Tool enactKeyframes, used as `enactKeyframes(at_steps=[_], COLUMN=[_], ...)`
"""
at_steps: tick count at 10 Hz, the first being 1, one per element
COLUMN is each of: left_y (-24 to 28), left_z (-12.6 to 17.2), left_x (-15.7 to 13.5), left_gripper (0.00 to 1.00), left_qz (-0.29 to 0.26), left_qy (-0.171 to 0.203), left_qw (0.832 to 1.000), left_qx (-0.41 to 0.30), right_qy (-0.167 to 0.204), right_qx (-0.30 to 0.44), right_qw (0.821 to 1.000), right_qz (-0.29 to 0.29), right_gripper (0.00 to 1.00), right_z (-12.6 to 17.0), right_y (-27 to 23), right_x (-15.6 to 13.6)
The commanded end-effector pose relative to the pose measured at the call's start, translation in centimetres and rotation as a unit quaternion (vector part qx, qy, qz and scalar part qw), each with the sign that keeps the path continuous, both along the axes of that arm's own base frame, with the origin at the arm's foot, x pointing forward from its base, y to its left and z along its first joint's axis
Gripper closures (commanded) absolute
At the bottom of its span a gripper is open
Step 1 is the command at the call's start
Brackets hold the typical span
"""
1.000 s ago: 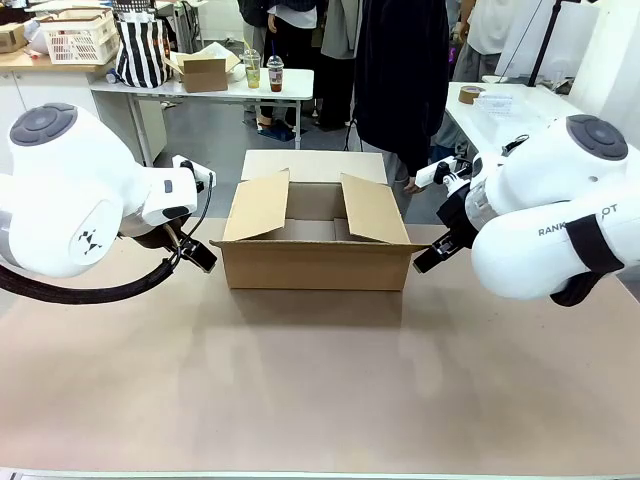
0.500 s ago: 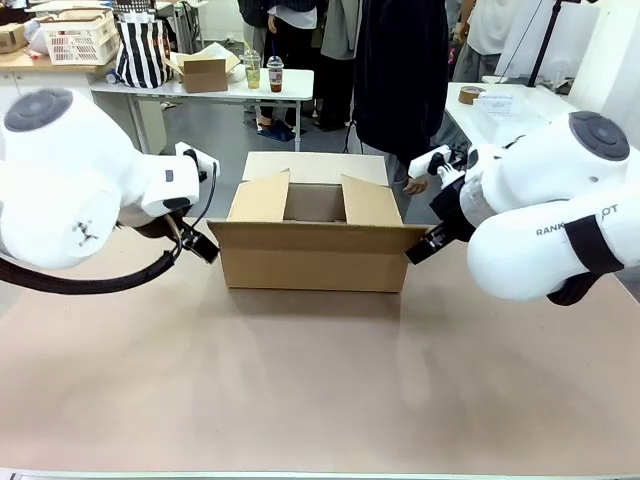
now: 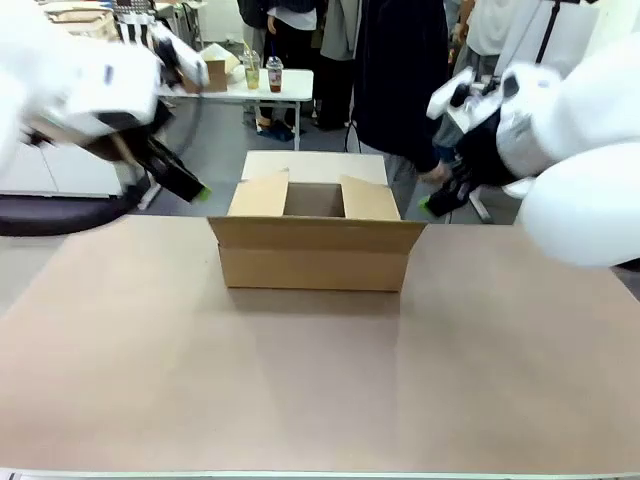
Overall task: Pack the gift set into the box.
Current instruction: Place both hands on the side flaps of the Package Box and spread them outward.
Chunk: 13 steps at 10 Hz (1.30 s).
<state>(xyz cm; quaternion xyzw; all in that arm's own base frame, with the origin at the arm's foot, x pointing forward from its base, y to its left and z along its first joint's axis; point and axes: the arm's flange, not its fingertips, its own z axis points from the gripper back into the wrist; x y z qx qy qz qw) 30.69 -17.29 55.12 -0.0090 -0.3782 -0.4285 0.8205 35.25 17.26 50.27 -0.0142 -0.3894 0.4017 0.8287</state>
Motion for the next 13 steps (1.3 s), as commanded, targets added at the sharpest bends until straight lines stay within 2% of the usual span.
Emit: enactKeyframes(at_steps=[1,2,3,4,5,6,7,8,9,10,12,13], left_y=[4.0,3.8,-0.1,-0.1,-0.1,0.2,0.3,1.4,3.6,5.8,10.4,13.1], left_z=[-3.8,-3.5,2.2,2.2,2.2,3.6,4.1,5.0,5.6,5.9,4.7,3.2], left_x=[-8.5,-9.2,-2.3,-2.3,-2.3,-3.9,-4.2,-4.7,-4.8,-4.7,-4.2,-3.4], left_gripper=[0.00,0.00,0.00,0.00,0.00,0.00,0.00,0.00,0.00,0.00,0.00,0.00], left_qz=[-0.063,-0.043,-0.030,-0.030,-0.030,-0.040,-0.084,-0.142,-0.144,-0.142,-0.113,-0.050], left_qy=[-0.032,-0.059,-0.021,-0.021,-0.021,-0.034,0.045,0.128,0.174,0.209,0.226,0.227], left_qw=[0.997,0.997,0.999,0.999,0.999,0.999,0.995,0.976,0.956,0.936,0.900,0.883], left_qx=[-0.008,0.002,-0.001,-0.001,-0.001,-0.002,-0.038,-0.106,-0.186,-0.246,-0.355,-0.407], right_qy=[-0.056,-0.089,-0.028,-0.028,-0.063,0.008,0.064,0.119,0.207,0.251,0.268,0.272], right_qx=[-0.012,-0.023,-0.006,-0.006,-0.013,0.040,0.132,0.227,0.284,0.351,0.477,0.524], right_qw=[0.998,0.995,1.000,1.000,0.998,0.999,0.989,0.966,0.933,0.901,0.837,0.807], right_qz=[-0.023,-0.043,-0.002,-0.002,-0.014,-0.006,0.012,-0.046,-0.070,-0.054,-0.014,-0.002], right_gripper=[0.00,0.00,0.00,0.00,0.00,0.00,0.00,0.00,0.00,0.00,0.00,0.00], right_z=[-1.6,-0.7,2.9,2.9,6.5,4.7,5.0,5.9,6.7,7.3,7.0,6.4], right_y=[-5.4,-5.8,-0.6,-0.6,-1.7,-2.4,-4.1,-5.6,-8.4,-11.5,-18.2,-20.9], right_x=[-12.2,-13.9,-1.6,-1.6,-4.3,-2.5,-2.5,-3.1,-4.1,-4.8,-5.6,-5.8])
